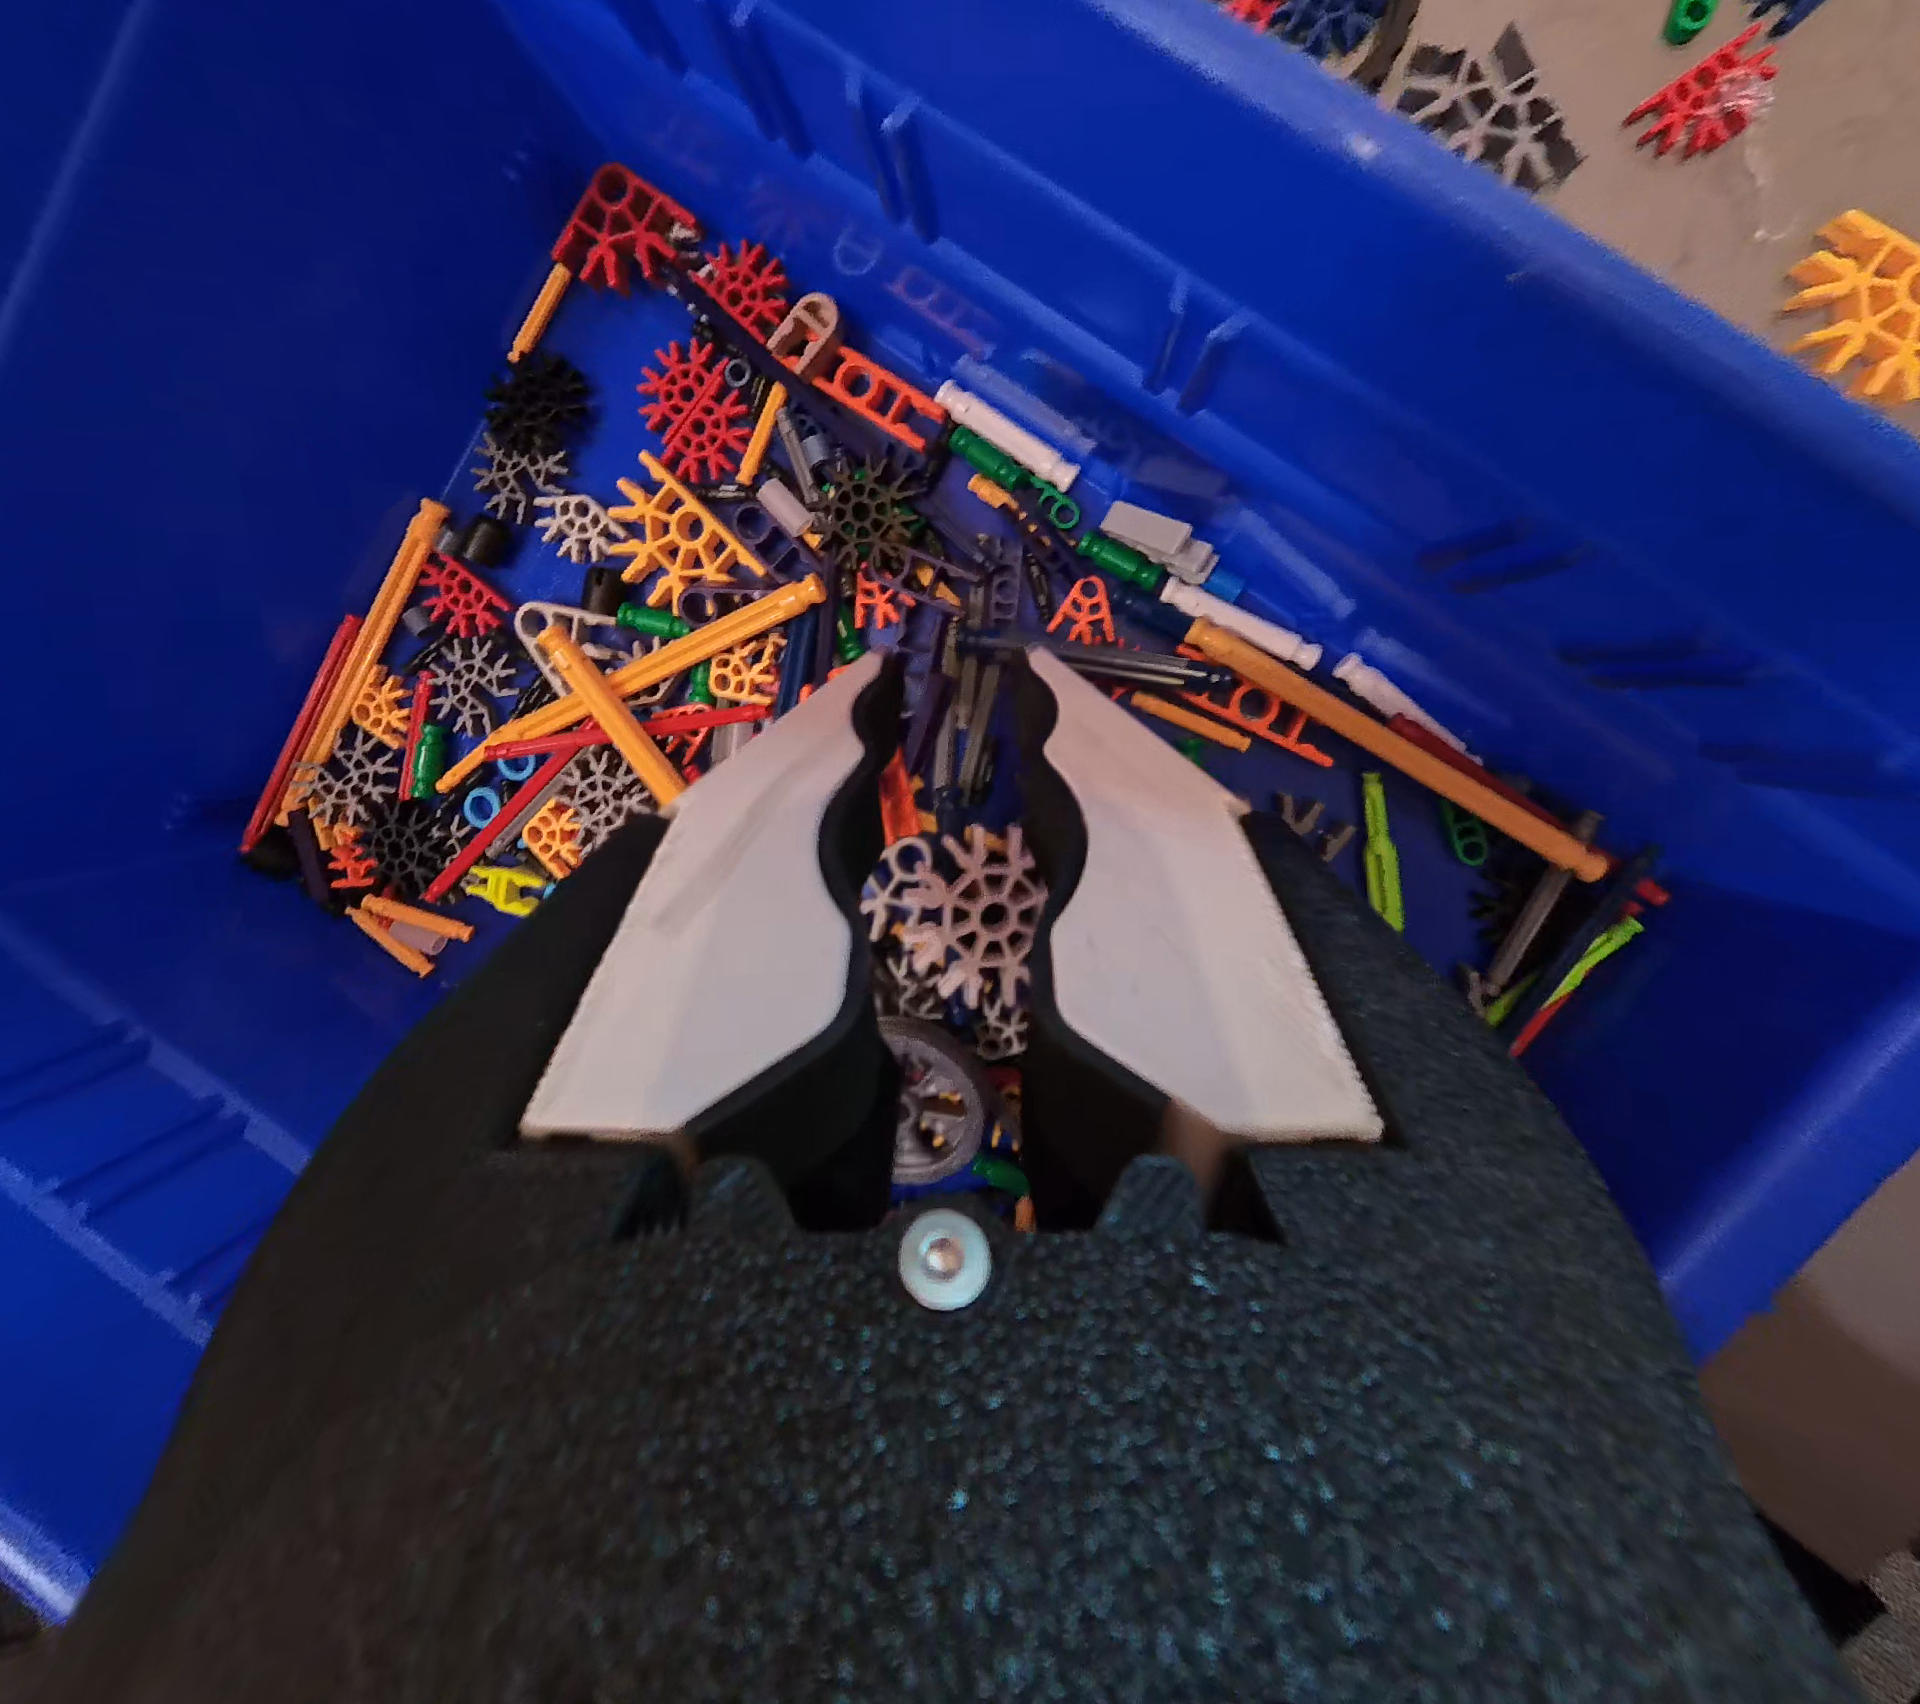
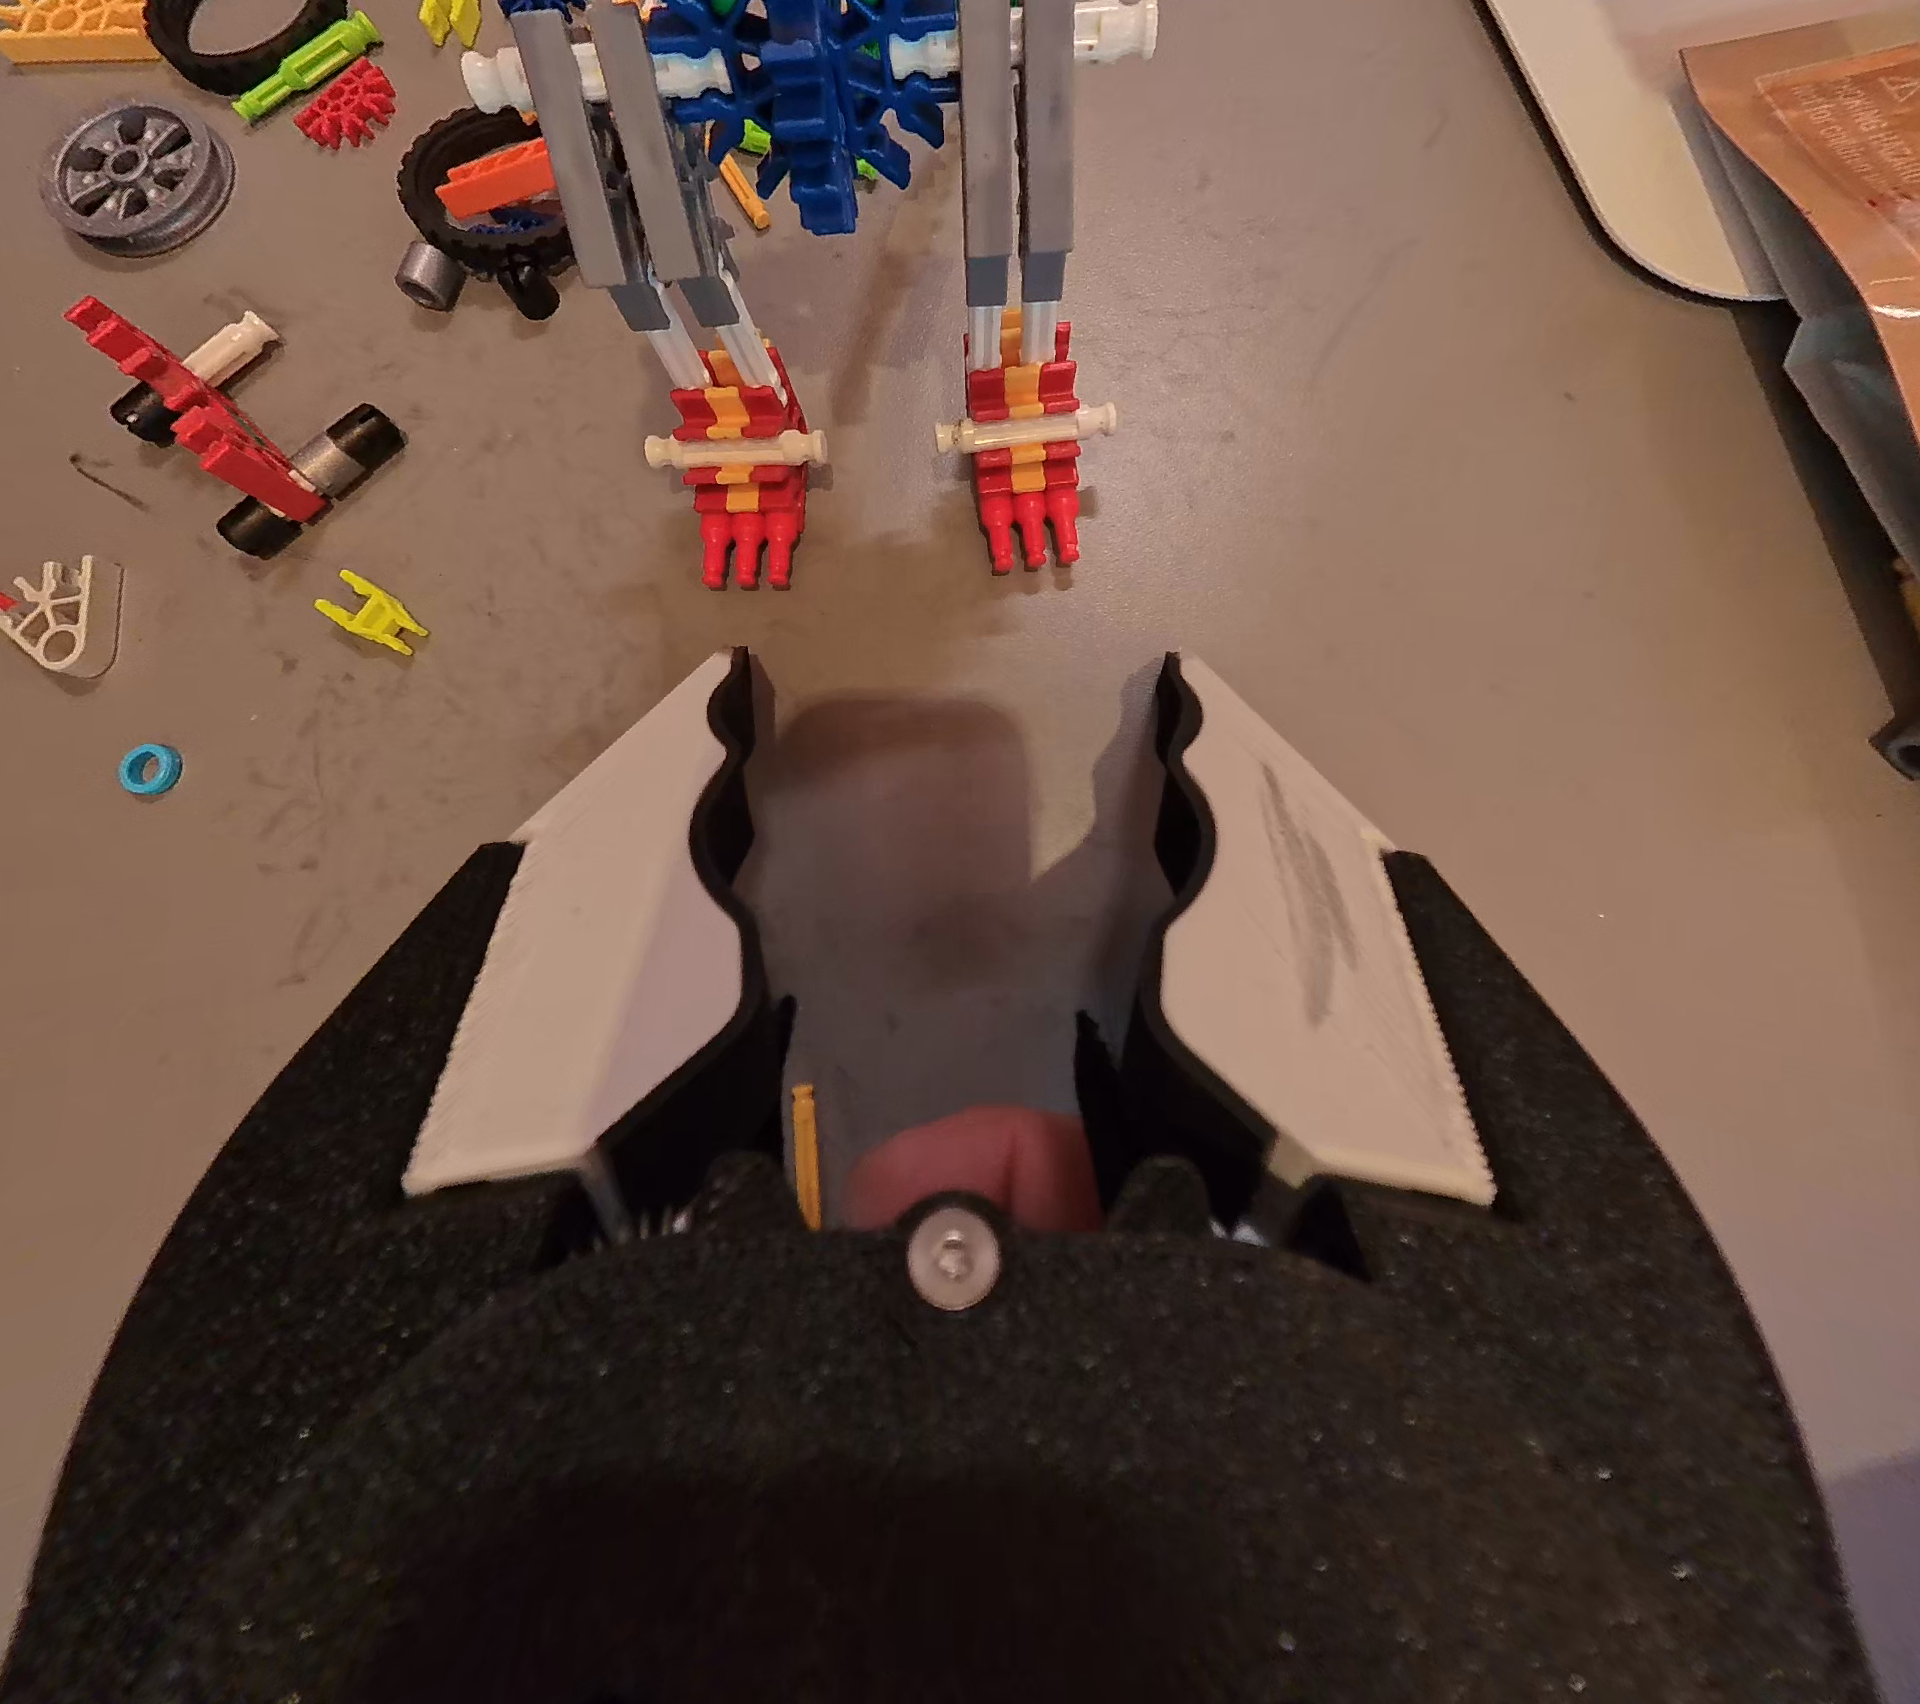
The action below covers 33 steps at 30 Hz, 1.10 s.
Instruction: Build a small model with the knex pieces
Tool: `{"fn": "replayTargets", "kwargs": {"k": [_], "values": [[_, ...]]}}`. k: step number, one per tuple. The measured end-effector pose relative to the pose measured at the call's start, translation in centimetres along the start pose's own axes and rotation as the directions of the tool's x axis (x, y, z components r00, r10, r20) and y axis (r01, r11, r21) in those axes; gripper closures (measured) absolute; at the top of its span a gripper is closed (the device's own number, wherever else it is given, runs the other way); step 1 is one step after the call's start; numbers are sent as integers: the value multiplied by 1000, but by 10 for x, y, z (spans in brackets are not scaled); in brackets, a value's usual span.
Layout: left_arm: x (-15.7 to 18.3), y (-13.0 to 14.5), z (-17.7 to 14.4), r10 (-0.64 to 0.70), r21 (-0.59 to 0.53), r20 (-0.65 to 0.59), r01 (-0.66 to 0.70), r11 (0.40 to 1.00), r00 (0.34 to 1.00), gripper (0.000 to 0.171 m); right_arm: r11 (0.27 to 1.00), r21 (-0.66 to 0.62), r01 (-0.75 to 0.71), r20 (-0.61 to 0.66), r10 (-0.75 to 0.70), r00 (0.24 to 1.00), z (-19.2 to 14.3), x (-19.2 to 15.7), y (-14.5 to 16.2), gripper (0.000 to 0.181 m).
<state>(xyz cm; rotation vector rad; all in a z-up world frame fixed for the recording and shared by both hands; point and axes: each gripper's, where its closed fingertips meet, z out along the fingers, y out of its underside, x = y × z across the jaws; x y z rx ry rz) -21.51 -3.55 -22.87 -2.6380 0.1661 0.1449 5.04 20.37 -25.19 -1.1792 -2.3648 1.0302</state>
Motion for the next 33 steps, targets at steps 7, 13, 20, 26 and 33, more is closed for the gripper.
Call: {"fn": "replayTargets", "kwargs": {"k": [7, 13, 20, 26, 33], "values": [[16, -7, 12, 46, 5, -42, -46, 999, 998, 155, 1000, -1, 3, -3, -3, 1000, 0, 0, 0, 103], [19, -4, 18, 45, -17, -57, -46, 999, 997, 156, 1000, -2, 6, -6, -6, 1000, 0, 0, 0, 103], [18, -3, 18, 31, -17, -62, -32, 999, 998, 157, 1000, -3, 9, -8, -9, 1000, 0, 0, 0, 103], [19, -3, 18, 31, -19, -65, -32, 999, 997, 158, 1000, -2, 8, -7, -8, 1000, 0, 0, 0, 103], [20, -1, 18, 21, -19, -64, -22, 1000, 998, 159, 1000, -2, 8, -8, -8, 1000, 0, 0, 0, 103]]}}
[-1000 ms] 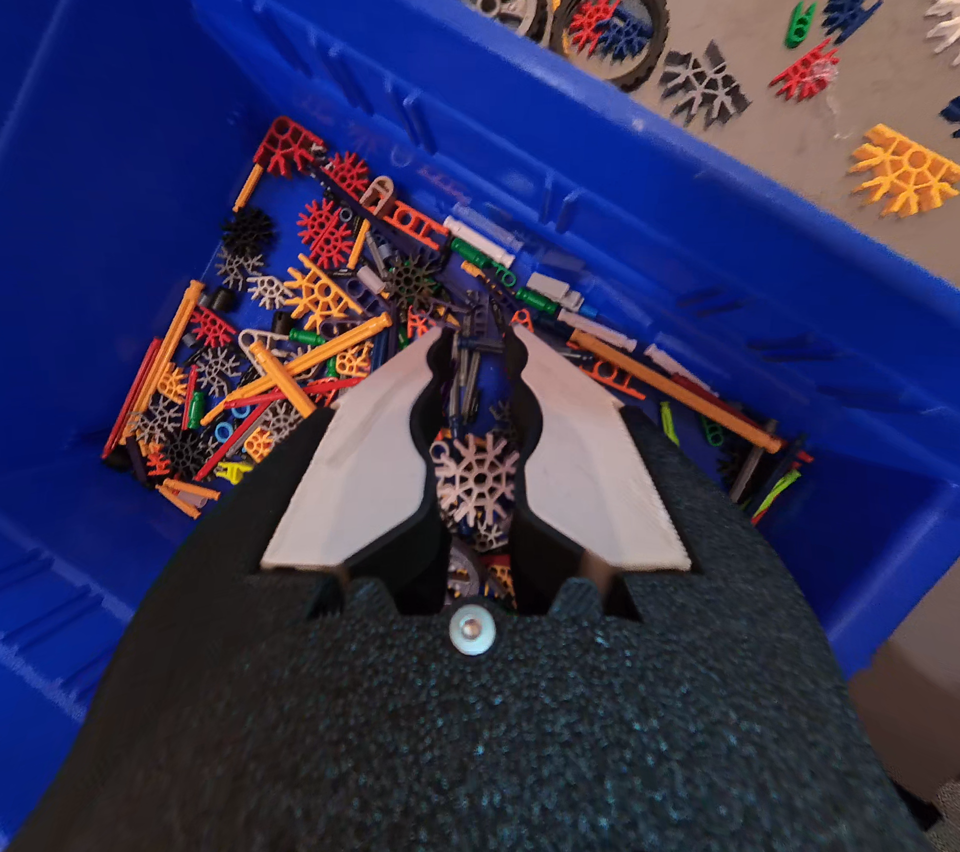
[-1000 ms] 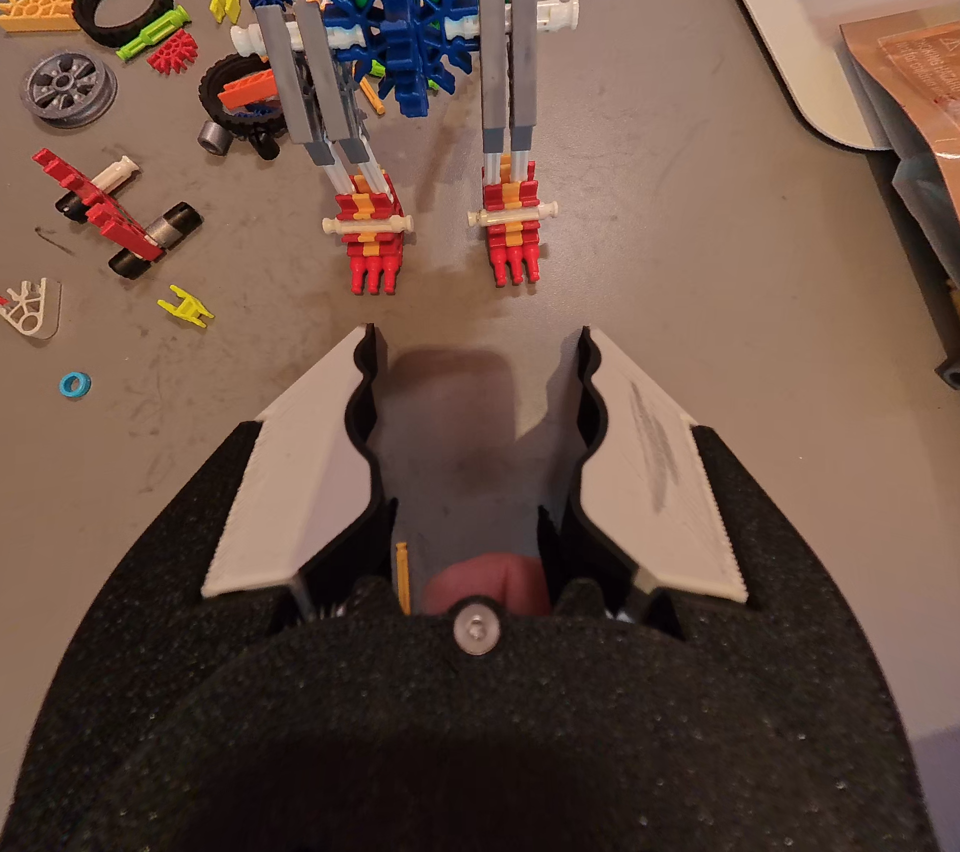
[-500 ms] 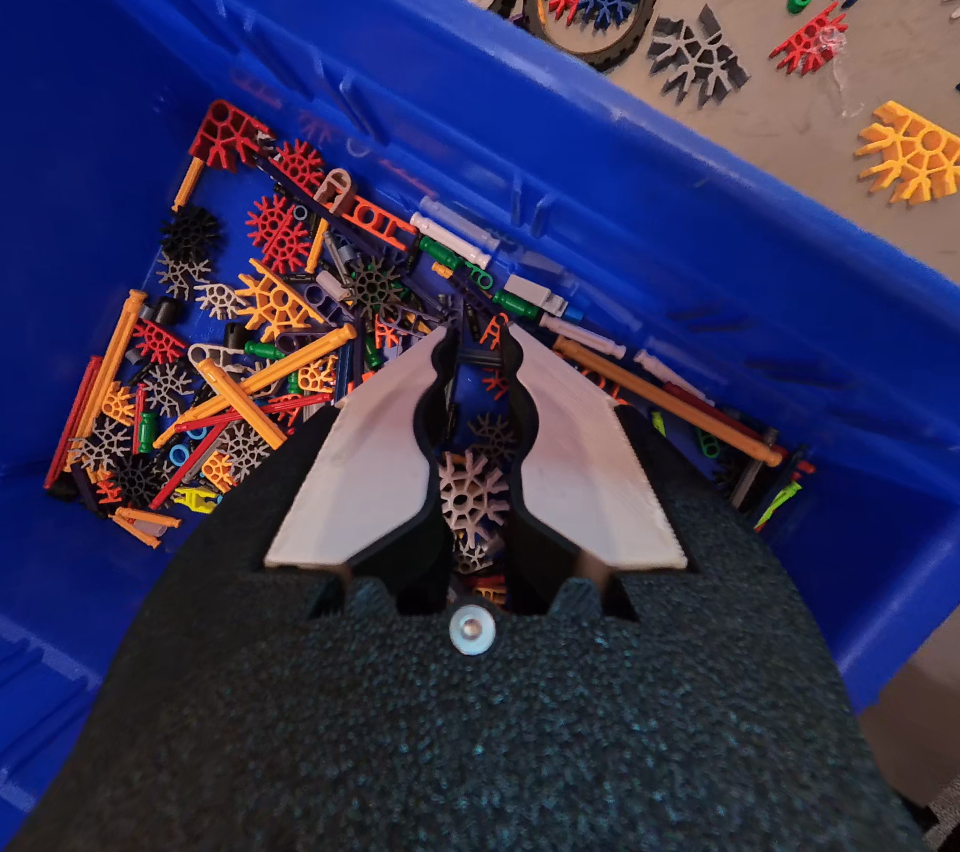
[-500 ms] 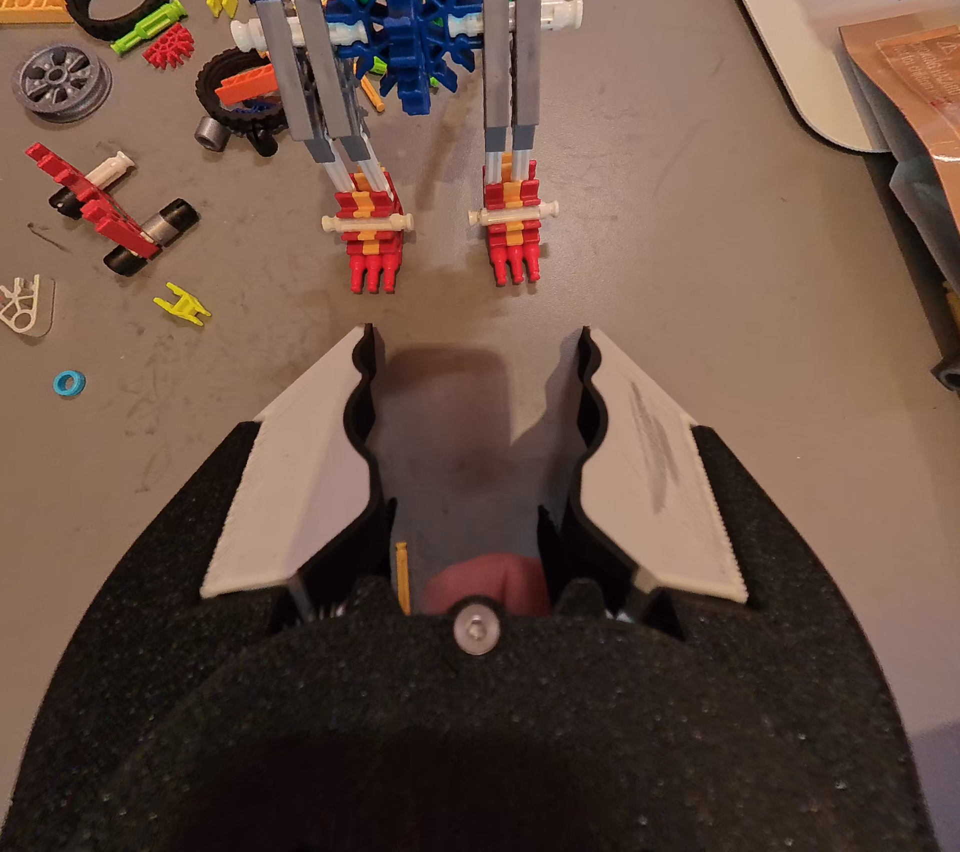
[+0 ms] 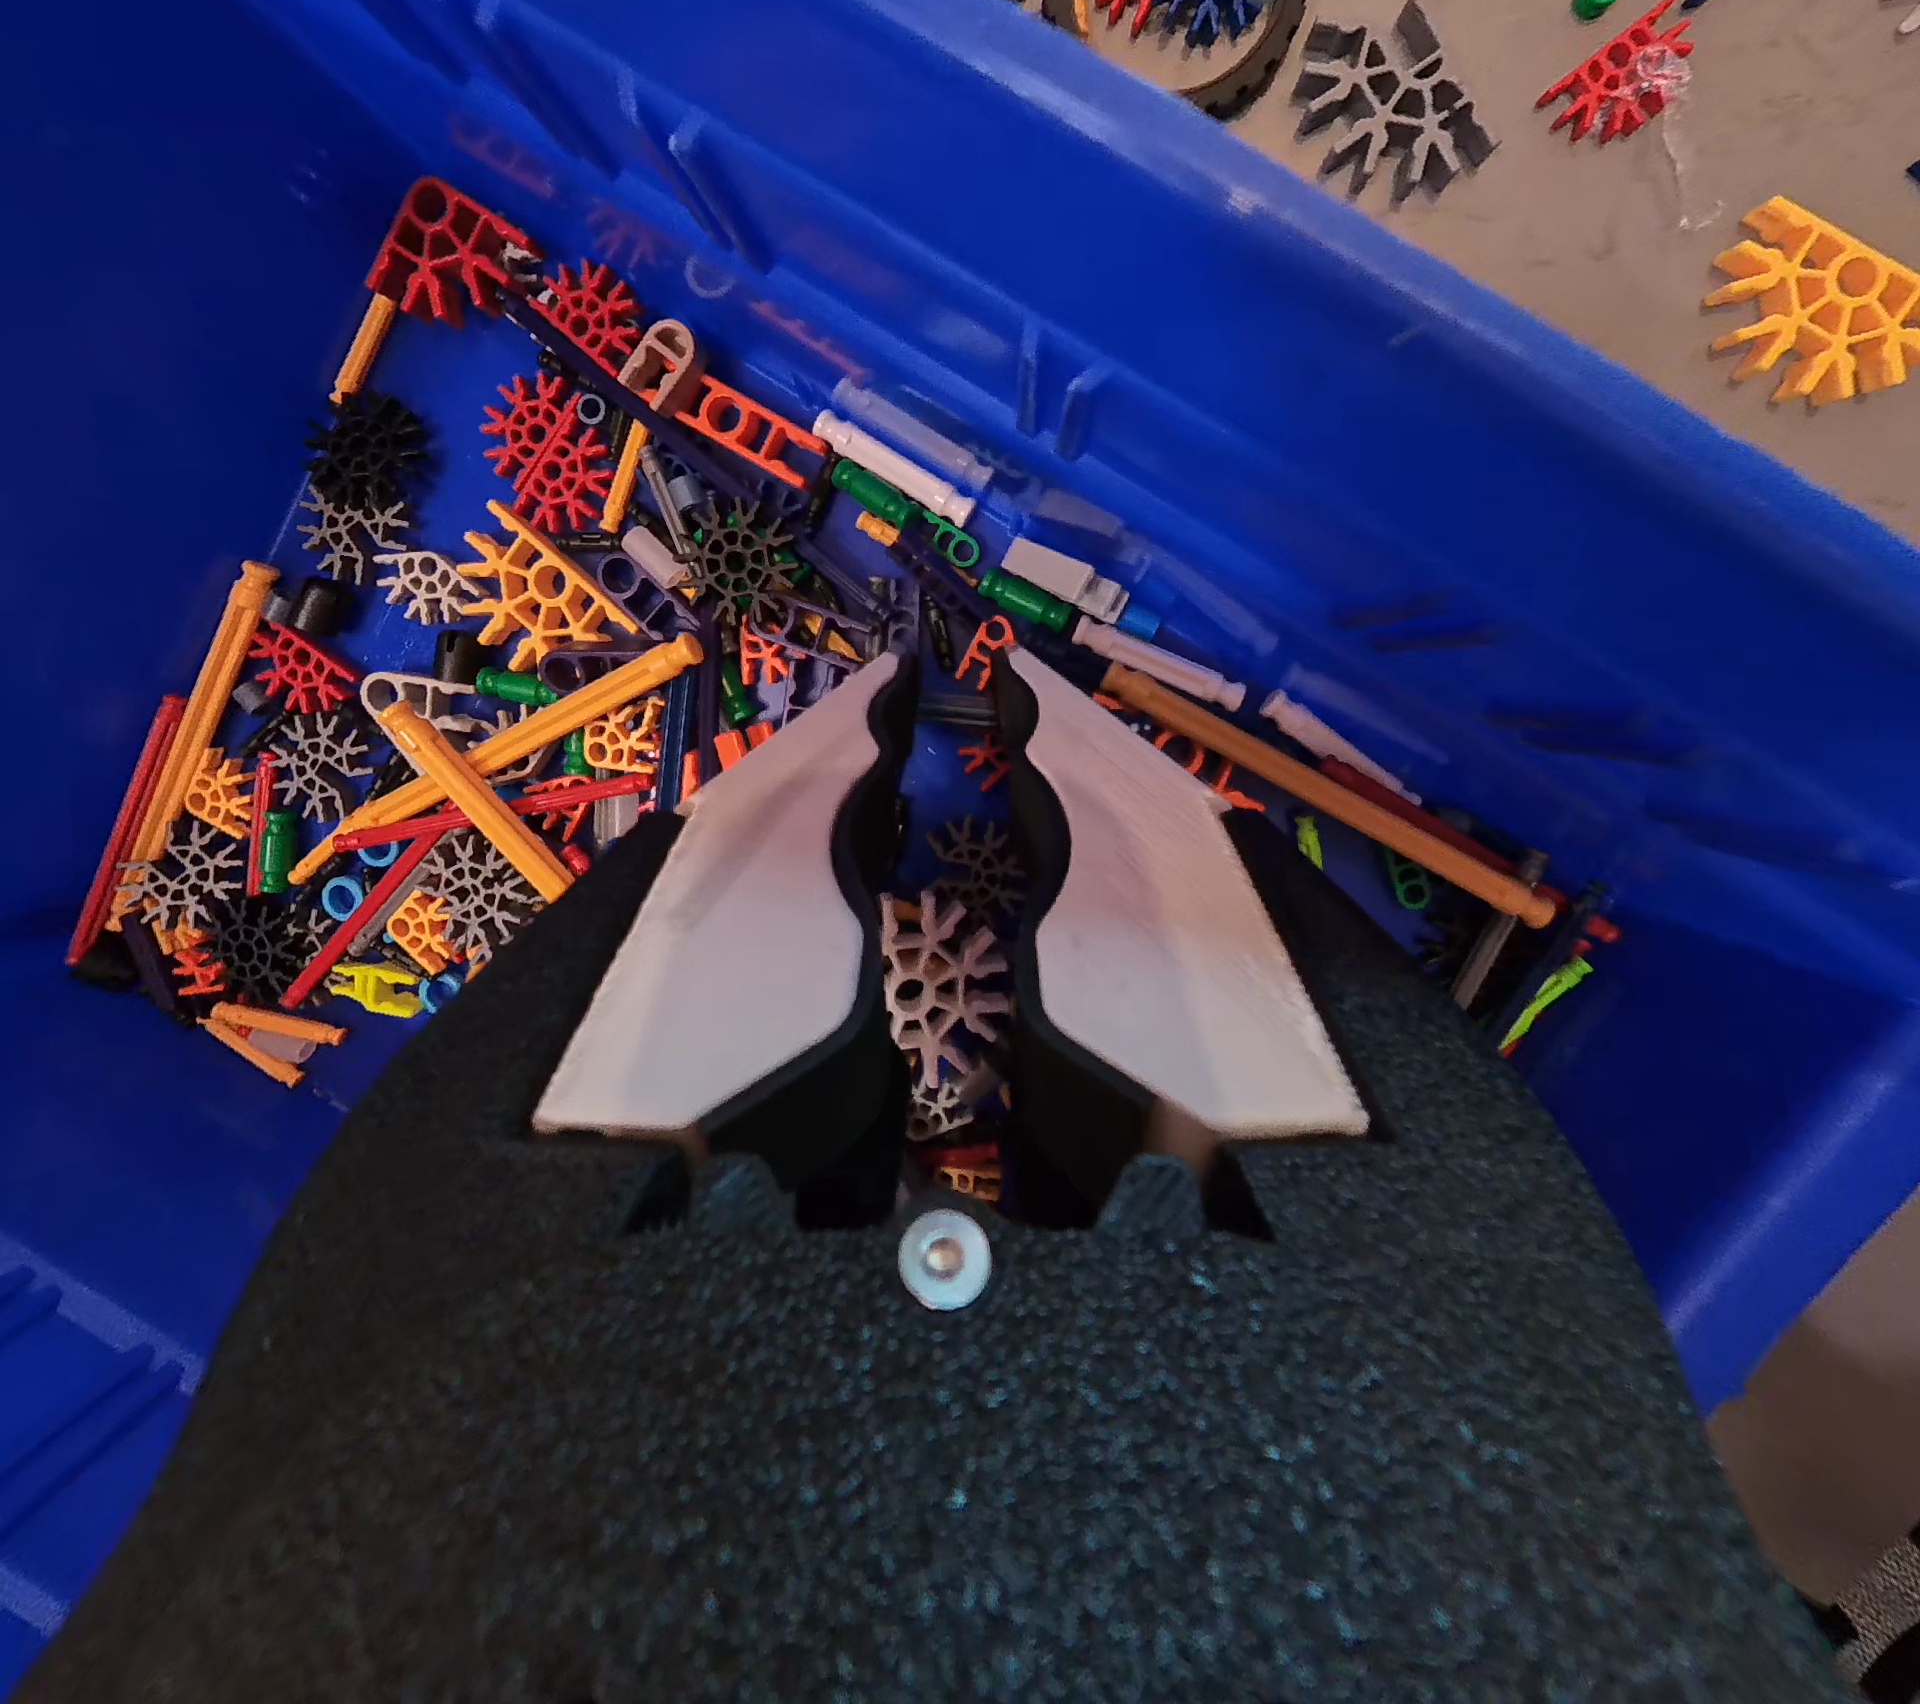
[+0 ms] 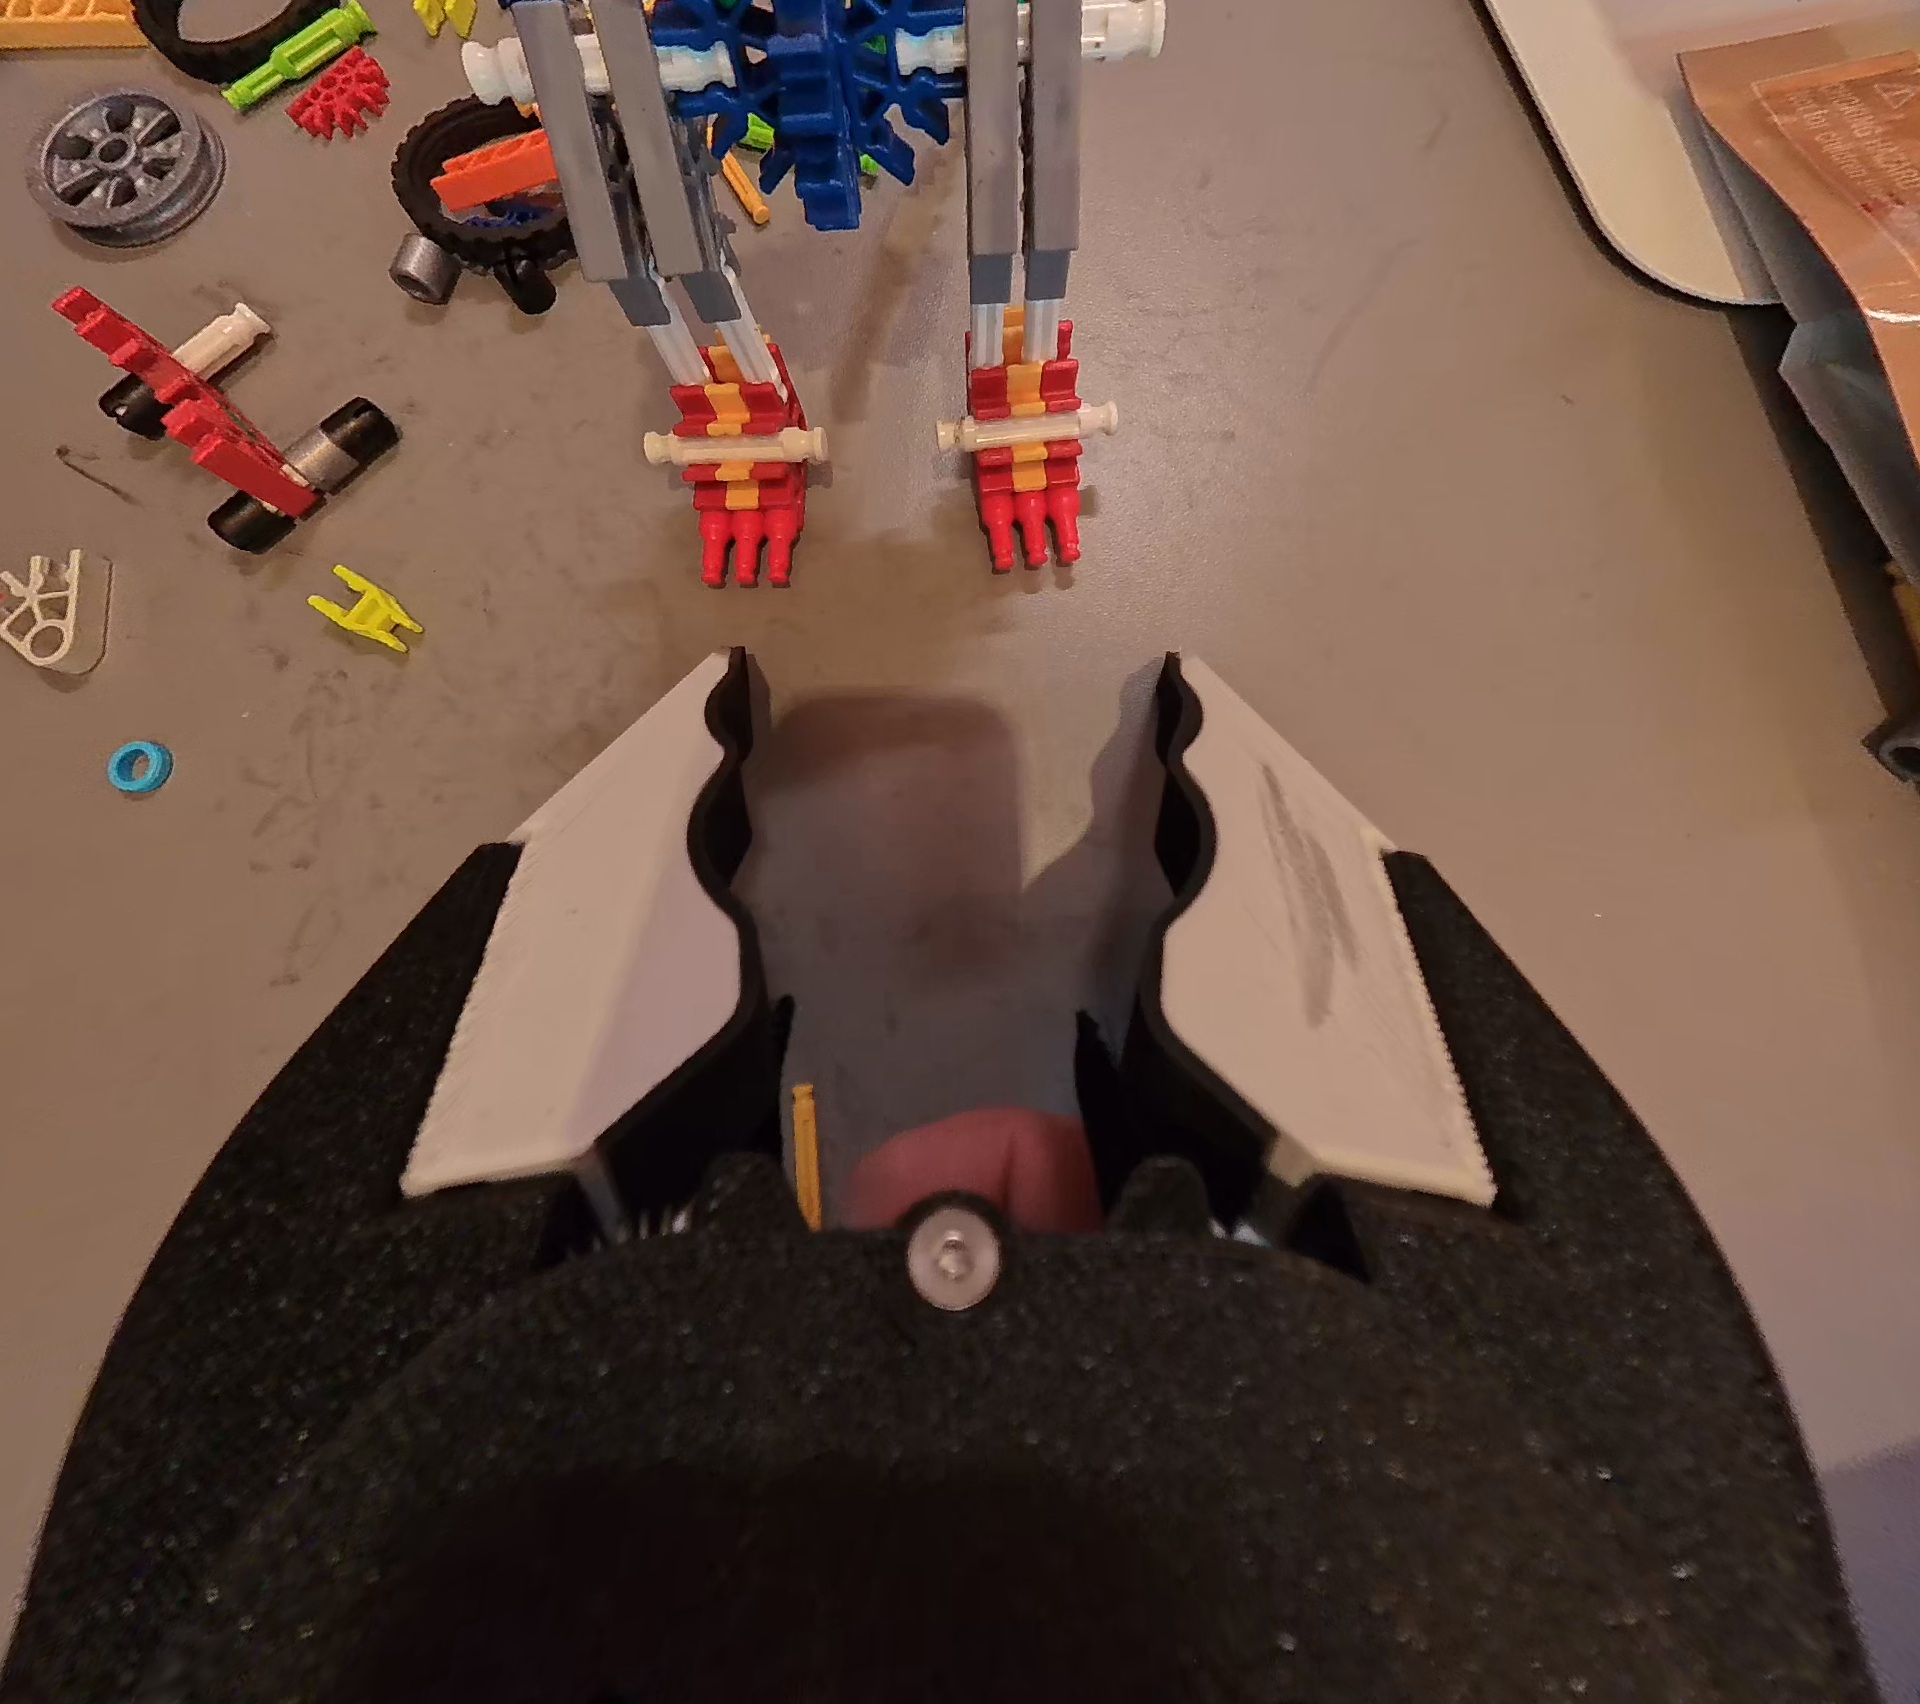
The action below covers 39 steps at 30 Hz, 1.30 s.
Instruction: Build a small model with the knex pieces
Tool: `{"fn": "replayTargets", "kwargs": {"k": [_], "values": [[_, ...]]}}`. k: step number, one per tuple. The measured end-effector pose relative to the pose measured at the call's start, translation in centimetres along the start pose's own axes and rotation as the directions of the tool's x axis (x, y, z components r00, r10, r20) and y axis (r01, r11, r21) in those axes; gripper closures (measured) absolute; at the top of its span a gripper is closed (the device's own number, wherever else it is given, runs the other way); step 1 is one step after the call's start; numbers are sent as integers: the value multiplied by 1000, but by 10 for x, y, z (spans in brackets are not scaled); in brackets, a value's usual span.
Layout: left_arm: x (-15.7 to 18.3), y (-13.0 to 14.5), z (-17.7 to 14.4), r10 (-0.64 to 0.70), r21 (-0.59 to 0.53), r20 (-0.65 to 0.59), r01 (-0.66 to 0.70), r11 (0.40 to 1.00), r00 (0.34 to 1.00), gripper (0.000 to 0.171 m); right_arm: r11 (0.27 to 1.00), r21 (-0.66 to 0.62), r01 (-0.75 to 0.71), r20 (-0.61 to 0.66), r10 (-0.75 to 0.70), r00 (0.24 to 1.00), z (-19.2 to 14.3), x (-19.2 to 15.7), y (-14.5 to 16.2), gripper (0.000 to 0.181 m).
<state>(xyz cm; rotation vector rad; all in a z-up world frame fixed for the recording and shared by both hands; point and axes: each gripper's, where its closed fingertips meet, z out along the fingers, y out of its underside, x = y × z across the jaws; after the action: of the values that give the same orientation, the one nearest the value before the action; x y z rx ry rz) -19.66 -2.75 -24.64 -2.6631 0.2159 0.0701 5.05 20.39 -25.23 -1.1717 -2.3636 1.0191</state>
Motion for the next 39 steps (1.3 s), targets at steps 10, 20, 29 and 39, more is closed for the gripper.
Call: {"fn": "replayTargets", "kwargs": {"k": [10, 20, 29, 39], "values": [[-7, -2, -9, -53, 59, 45, 50, 997, 998, 156, 1000, 1, -3, 3, 3, 1000, 0, 0, 0, 103], [-9, 10, -34, -152, 128, 124, 136, 982, 981, 156, 1000, 4, -7, 6, 7, 1000, 0, 0, 0, 103], [5, 30, -51, -187, 134, 141, 169, 977, 972, 156, 1000, 5, -13, 10, 13, 1000, -1, 0, -1, 104], [4, 34, -47, -173, 95, 152, 160, 983, 973, 157, 1000, 4, -9, 6, 9, 1000, 0, 0, 0, 104]]}}
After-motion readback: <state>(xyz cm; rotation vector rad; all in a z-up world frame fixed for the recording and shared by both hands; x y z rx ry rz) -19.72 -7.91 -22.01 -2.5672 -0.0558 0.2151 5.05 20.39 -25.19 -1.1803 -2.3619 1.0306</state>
